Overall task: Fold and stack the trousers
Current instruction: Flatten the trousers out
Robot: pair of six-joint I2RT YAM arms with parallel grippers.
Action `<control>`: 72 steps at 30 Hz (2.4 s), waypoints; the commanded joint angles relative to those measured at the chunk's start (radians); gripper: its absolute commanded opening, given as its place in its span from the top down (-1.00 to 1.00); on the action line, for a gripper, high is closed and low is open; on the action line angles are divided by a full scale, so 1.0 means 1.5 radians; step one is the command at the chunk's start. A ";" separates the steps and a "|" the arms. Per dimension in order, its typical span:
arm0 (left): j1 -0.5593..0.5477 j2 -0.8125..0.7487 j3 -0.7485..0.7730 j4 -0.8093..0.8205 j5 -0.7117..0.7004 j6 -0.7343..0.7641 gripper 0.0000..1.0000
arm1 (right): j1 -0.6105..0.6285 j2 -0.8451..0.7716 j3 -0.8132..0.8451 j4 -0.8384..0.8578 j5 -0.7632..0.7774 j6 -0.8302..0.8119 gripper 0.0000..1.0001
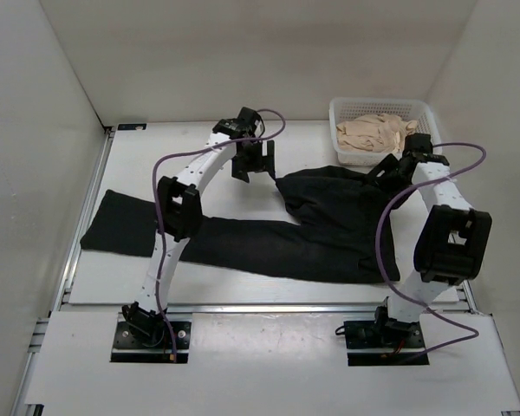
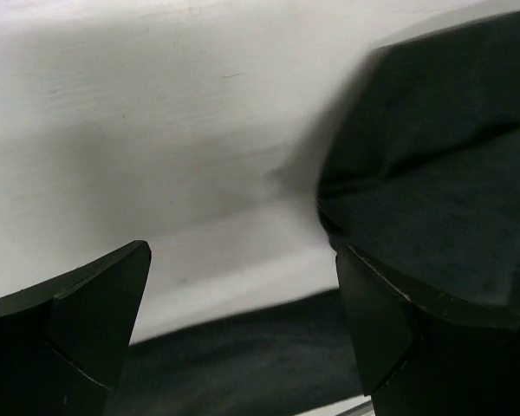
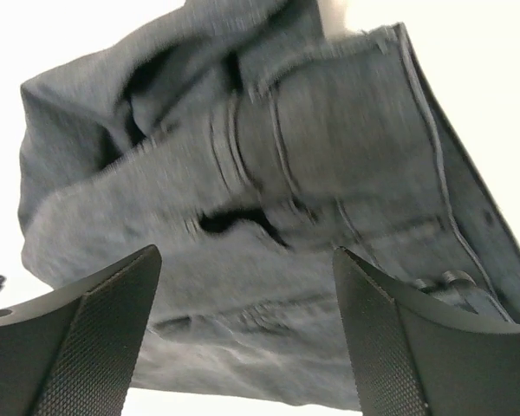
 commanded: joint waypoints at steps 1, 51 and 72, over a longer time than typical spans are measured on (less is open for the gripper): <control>-0.008 -0.001 0.034 0.011 0.032 -0.017 -1.00 | -0.013 0.037 0.058 0.038 -0.052 0.028 -0.66; -0.109 -0.098 0.090 -0.015 -0.102 -0.003 -0.45 | 0.002 -0.422 -0.342 -0.105 0.042 -0.043 0.98; -0.128 0.032 0.121 0.057 0.032 0.003 0.80 | 0.002 -0.422 -0.342 -0.105 0.061 -0.055 0.98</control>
